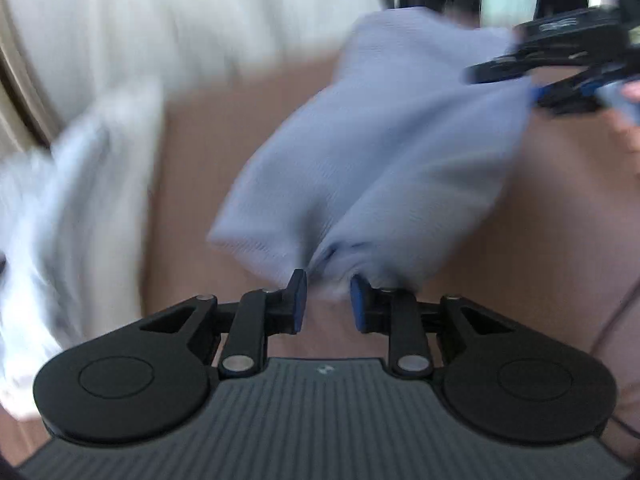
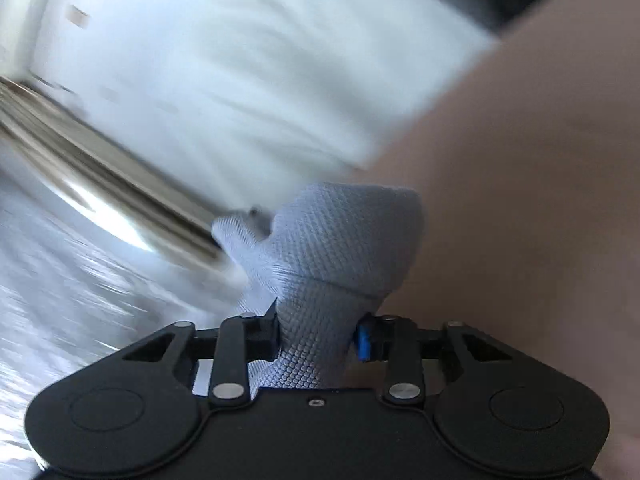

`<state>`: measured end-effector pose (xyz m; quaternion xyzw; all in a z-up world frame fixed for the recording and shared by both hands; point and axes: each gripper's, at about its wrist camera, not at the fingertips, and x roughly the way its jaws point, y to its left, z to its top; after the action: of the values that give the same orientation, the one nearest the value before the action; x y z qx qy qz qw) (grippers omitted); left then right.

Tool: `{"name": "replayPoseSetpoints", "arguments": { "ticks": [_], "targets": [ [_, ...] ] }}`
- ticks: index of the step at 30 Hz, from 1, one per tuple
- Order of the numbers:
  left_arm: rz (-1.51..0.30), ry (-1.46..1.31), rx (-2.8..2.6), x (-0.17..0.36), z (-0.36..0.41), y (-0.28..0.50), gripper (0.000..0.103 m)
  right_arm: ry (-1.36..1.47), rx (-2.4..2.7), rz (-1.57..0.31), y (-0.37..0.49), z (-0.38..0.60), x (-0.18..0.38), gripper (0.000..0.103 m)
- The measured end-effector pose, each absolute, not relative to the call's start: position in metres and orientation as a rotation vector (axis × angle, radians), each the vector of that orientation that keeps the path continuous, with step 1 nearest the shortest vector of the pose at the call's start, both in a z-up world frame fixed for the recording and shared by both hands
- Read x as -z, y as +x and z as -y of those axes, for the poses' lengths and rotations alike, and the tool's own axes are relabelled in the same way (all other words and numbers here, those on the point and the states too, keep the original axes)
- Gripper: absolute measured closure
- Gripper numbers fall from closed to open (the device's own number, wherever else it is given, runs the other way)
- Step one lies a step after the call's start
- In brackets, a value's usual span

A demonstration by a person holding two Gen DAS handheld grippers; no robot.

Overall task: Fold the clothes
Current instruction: 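Lift the folded shirt with both grippers holding its ends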

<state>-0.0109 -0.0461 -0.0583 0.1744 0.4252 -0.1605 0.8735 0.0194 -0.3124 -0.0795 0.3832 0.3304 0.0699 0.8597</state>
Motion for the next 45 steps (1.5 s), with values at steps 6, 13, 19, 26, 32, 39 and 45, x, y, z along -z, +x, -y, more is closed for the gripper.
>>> {"name": "replayPoseSetpoints", "arguments": {
  "ticks": [6, 13, 19, 26, 32, 39, 45],
  "targets": [
    [-0.943, 0.184, 0.229, 0.056, 0.015, 0.002, 0.075, 0.779, -0.018, -0.770, -0.009, 0.340, 0.116, 0.053],
    [-0.895, -0.270, 0.320, 0.043, -0.027, 0.015, 0.069, 0.351, -0.059, -0.719, -0.005, 0.303, 0.056, 0.051],
    [-0.927, -0.385, 0.335, 0.071, -0.014, 0.044, 0.069, 0.185, -0.068, -0.480, -0.013, 0.303, 0.011, 0.053],
    [-0.953, -0.393, 0.241, 0.103, 0.001, 0.073, 0.074, -0.015, -0.210, -0.715, 0.104, 0.271, 0.055, 0.056],
    [-0.965, -0.397, 0.194, 0.117, 0.003, 0.071, 0.076, -0.057, -0.157, -0.723, 0.124, 0.280, 0.067, 0.082],
    [-0.986, -0.556, 0.134, 0.120, -0.015, 0.068, 0.060, -0.078, -0.097, -0.718, 0.117, 0.290, 0.066, 0.059],
    [-1.040, -0.906, 0.174, 0.133, -0.045, 0.043, 0.060, 0.095, 0.157, -0.565, 0.069, 0.327, 0.023, 0.059]
  ]
}}
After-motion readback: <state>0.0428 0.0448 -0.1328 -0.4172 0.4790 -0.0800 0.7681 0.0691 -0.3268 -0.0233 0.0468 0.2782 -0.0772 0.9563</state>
